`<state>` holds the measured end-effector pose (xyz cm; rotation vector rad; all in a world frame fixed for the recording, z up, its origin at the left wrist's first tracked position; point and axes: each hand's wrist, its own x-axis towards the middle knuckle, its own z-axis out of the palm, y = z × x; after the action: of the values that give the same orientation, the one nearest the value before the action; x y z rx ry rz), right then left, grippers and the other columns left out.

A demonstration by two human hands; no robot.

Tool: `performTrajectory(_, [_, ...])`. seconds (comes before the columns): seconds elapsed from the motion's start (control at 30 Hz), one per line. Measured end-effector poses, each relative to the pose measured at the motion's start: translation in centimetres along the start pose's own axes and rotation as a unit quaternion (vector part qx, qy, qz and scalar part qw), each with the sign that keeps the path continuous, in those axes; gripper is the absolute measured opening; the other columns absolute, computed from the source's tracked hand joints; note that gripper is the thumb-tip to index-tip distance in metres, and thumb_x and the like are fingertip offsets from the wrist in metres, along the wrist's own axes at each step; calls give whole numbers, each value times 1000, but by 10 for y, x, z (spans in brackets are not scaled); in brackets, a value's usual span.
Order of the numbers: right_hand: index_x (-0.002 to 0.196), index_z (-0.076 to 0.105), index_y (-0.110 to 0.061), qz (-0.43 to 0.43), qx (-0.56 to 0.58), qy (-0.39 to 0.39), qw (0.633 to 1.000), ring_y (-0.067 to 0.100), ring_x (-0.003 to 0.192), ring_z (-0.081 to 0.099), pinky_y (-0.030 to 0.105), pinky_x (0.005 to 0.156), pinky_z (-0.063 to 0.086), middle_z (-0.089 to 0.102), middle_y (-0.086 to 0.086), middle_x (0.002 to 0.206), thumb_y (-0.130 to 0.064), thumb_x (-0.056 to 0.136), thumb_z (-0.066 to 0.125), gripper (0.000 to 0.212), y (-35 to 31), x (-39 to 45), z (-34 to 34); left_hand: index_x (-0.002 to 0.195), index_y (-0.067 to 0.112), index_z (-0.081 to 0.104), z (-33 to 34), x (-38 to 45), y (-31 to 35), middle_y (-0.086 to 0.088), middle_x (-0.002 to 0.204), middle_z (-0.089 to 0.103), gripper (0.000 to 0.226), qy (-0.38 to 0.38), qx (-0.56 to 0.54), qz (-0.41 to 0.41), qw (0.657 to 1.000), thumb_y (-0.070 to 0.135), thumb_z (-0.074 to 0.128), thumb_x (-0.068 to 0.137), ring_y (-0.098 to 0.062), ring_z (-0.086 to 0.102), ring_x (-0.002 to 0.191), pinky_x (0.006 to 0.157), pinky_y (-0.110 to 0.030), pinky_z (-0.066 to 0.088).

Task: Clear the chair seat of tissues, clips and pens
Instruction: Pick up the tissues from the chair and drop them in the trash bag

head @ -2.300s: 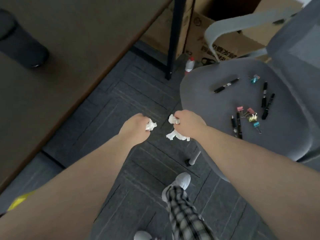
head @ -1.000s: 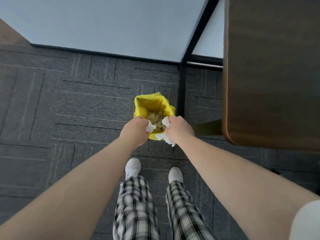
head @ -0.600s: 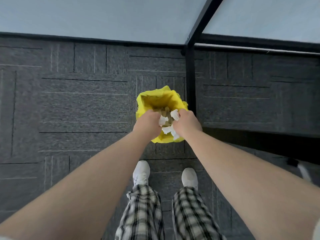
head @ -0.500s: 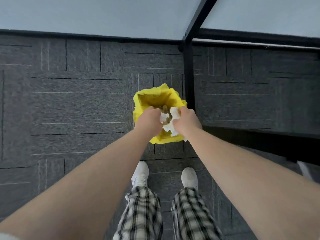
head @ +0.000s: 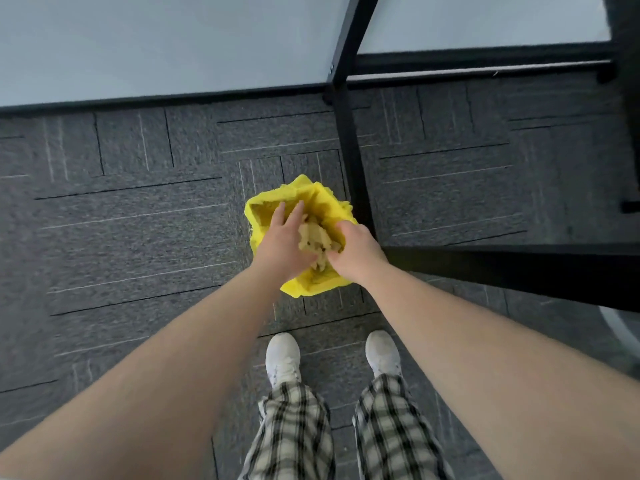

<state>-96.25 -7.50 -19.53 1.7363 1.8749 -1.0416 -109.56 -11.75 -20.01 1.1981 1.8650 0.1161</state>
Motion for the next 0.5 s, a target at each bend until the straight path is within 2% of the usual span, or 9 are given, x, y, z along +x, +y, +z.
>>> performTrajectory(0.2, [139, 35, -28, -16, 9, 1, 1000, 31, 116, 53, 48, 86, 53, 43, 4, 137, -38, 88, 58, 57, 8, -36, -18, 151, 33, 7, -12, -20, 12, -2, 162, 0, 108, -65, 93, 17, 993, 48, 77, 70, -28, 17, 147, 114, -45, 33])
performTrajectory(0.37, [148, 21, -29, -19, 6, -8, 1000, 31, 136, 36, 49, 100, 42, 21, 4, 155, -43, 92, 53, 66, 18, -90, -35, 151, 32, 4, -36, -68, 35, -3, 162, 0, 108, -99, 175, 28, 979, 49, 76, 71, -28, 15, 147, 114, -45, 32])
performTrajectory(0.5, [150, 17, -29, -36, 25, -5, 999, 30, 142, 28, 50, 106, 36, 14, 3, 159, -41, 92, 55, 71, 29, -137, -47, 152, 30, 6, -39, -109, 58, -4, 162, 1, 107, -111, 240, 24, 964, 53, 74, 71, -29, 14, 147, 114, -46, 30])
